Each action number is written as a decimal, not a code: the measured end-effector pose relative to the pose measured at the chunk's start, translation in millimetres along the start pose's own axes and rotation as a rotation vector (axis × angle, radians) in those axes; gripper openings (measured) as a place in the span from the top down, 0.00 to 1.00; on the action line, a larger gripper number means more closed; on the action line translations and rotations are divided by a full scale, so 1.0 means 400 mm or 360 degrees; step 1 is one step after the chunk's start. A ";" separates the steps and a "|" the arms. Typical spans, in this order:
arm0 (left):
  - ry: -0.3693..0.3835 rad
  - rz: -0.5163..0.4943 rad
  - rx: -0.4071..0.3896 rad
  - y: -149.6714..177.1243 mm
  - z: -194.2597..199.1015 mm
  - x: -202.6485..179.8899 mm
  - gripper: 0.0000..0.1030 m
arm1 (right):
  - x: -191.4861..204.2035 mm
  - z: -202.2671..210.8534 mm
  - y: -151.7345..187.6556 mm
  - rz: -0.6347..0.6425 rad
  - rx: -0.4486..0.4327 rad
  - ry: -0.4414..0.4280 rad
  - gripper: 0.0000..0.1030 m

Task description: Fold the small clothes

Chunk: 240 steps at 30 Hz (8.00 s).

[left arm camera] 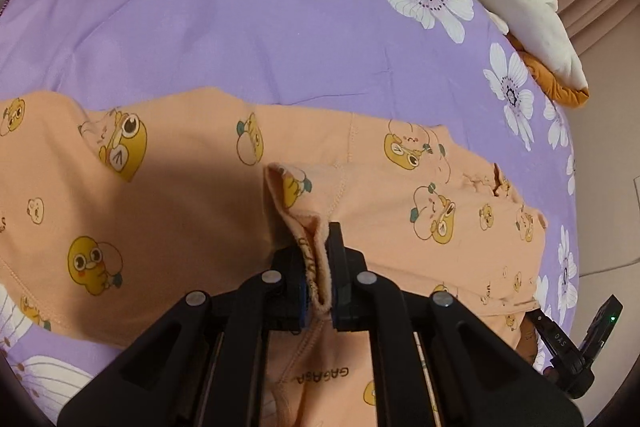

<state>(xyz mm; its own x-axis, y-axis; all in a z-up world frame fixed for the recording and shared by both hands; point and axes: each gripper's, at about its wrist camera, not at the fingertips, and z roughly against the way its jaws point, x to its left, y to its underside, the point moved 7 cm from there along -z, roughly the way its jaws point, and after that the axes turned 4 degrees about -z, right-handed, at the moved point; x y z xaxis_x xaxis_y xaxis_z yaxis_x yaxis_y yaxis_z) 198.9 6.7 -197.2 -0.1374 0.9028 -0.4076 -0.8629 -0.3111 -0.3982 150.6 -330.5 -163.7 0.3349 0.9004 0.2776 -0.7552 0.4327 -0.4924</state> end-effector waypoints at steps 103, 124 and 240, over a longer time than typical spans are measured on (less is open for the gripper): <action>-0.0522 0.0115 -0.0405 0.029 0.406 0.231 0.13 | 0.012 0.100 0.029 0.0097 -0.0120 0.0078 0.40; -0.0506 0.0450 -0.0444 0.032 0.425 0.481 0.14 | 0.208 0.186 0.128 0.0477 -0.0132 0.0034 0.29; -0.0409 0.0190 -0.0213 0.133 0.381 0.265 0.35 | 0.637 0.059 0.206 0.0967 0.0254 -0.0416 0.28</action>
<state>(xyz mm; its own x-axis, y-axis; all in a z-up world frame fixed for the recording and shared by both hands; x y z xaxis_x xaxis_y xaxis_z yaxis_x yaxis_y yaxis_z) 64.2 131.2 -136.4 -0.3671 0.8977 -0.2436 -0.7638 -0.4404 -0.4719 160.4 -66.3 -114.1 -0.3074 0.9323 0.1904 -0.8468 -0.1769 -0.5016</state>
